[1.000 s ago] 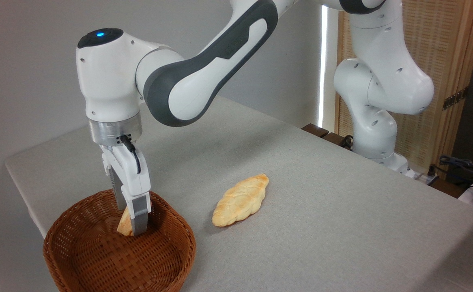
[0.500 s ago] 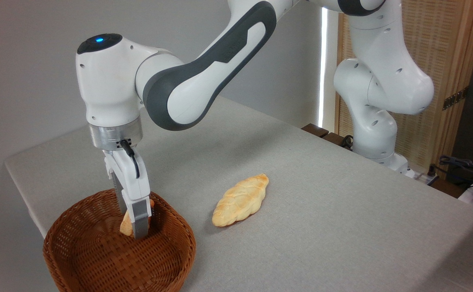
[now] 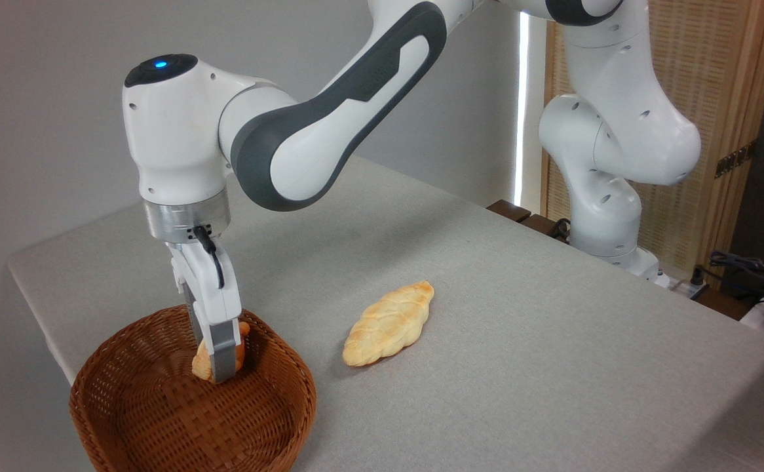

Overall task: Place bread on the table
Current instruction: 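Close the gripper on the round bread roll inside the basket, then lift the bread roll up out of the basket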

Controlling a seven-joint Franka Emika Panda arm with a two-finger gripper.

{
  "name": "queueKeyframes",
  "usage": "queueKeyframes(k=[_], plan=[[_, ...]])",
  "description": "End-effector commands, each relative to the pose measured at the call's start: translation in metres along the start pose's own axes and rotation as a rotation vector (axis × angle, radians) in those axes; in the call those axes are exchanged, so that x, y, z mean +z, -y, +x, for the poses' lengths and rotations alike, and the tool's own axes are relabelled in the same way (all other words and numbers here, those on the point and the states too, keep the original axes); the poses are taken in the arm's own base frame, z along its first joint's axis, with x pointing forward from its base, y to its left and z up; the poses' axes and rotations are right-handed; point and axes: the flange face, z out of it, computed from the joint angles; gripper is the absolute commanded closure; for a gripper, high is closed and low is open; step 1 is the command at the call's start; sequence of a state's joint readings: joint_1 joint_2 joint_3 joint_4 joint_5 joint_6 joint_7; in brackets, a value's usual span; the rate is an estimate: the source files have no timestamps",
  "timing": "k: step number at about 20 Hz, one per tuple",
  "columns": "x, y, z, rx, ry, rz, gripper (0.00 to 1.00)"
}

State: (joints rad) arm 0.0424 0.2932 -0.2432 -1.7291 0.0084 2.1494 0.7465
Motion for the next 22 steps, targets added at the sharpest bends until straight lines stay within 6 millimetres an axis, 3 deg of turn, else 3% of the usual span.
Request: queueKeyframes(k=[1,4,6,11,15,22], plan=[[-0.003,0.003,0.000,0.019,-0.007,0.022,0.39],[-0.011,0.007,-0.002,-0.007,-0.019,0.029,0.37],[-0.034,0.016,-0.005,-0.039,-0.041,0.055,0.37],[-0.061,0.016,-0.011,-0.201,-0.048,0.079,0.33],[-0.081,0.013,-0.031,-0.225,0.015,0.051,0.33],[-0.086,-0.013,-0.046,-0.213,0.099,-0.014,0.32]])
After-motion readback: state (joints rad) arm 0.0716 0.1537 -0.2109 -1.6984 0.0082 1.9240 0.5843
